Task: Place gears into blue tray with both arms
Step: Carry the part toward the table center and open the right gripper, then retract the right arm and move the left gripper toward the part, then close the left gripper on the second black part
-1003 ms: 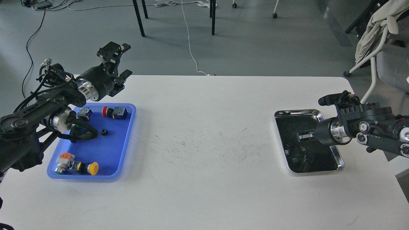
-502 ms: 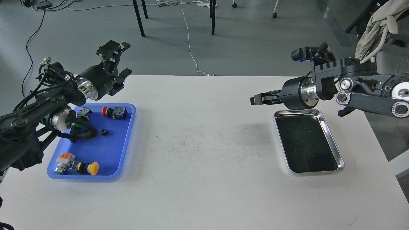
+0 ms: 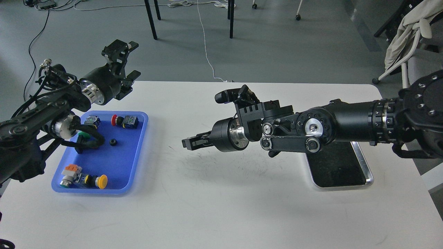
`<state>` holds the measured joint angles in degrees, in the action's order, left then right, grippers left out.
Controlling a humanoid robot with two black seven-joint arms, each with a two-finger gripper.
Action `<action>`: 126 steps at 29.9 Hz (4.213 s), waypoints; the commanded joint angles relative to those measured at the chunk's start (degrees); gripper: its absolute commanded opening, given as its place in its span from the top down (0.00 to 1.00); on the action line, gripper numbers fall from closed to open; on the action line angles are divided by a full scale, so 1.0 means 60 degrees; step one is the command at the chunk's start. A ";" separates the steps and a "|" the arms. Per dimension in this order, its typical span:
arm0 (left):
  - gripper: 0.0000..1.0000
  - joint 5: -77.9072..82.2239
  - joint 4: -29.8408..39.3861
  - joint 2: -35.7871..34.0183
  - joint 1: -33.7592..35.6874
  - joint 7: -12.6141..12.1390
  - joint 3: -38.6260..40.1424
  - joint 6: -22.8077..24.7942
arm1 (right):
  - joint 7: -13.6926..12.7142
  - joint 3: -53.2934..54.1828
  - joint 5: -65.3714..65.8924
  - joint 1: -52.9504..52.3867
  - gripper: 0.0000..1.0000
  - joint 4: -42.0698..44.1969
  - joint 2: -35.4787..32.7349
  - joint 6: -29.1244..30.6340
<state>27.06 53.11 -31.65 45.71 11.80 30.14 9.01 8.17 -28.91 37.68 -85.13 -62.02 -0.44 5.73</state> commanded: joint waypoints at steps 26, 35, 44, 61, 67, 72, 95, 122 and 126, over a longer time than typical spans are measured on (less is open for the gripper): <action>0.02 -0.0028 -0.0003 -0.0101 0.0014 0.0143 0.0046 0.0008 | -0.0101 0.0072 -0.0143 0.2161 0.83 0.0301 0.0073 -0.0572; 0.02 -0.0028 -0.0003 -0.0262 0.0014 0.0143 0.0046 0.0008 | -0.0146 0.0144 -0.0143 0.2513 0.50 0.0785 0.0073 -0.0691; 0.02 -0.0028 -0.0003 -0.0394 -0.0001 0.0143 0.0016 0.0008 | -0.0146 0.1301 -0.0216 0.2367 0.03 0.1267 0.0073 -0.0647; 0.02 0.0002 0.0187 -0.1139 -0.0074 0.0099 -0.0101 0.0066 | -0.0058 0.6292 -0.0508 0.3272 0.02 0.1430 -0.2603 0.0216; 0.02 0.0527 0.1707 -0.2471 -0.0162 0.0070 -0.0130 0.0081 | -0.0014 0.9179 -0.1854 0.5205 0.02 0.0568 -0.4772 0.0847; 0.02 0.1348 0.3816 -0.3994 -0.0528 0.0055 -0.0130 0.0081 | -0.0014 1.1742 -0.3742 0.7533 0.02 -0.0152 -0.5916 0.1110; 0.02 1.3019 0.5331 -0.1538 -0.2020 -0.0238 -0.1903 -0.2144 | 0.0133 1.5394 -0.7115 1.1947 0.02 -0.0123 -0.6240 0.2723; 0.11 1.6323 0.2282 0.1130 -0.3590 -0.0253 -0.1771 -0.3757 | 0.0133 1.5365 -0.7042 1.1990 0.02 -0.0064 -0.6577 0.2825; 0.21 1.6323 0.2077 0.1203 -0.3604 -0.0253 -0.1785 -0.3786 | 0.0133 1.5365 -0.7042 1.1990 0.02 -0.0079 -0.6577 0.2825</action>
<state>125.01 66.39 -24.71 24.11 10.28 19.52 -13.62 8.97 63.33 -4.57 -13.18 -62.41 -39.89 22.67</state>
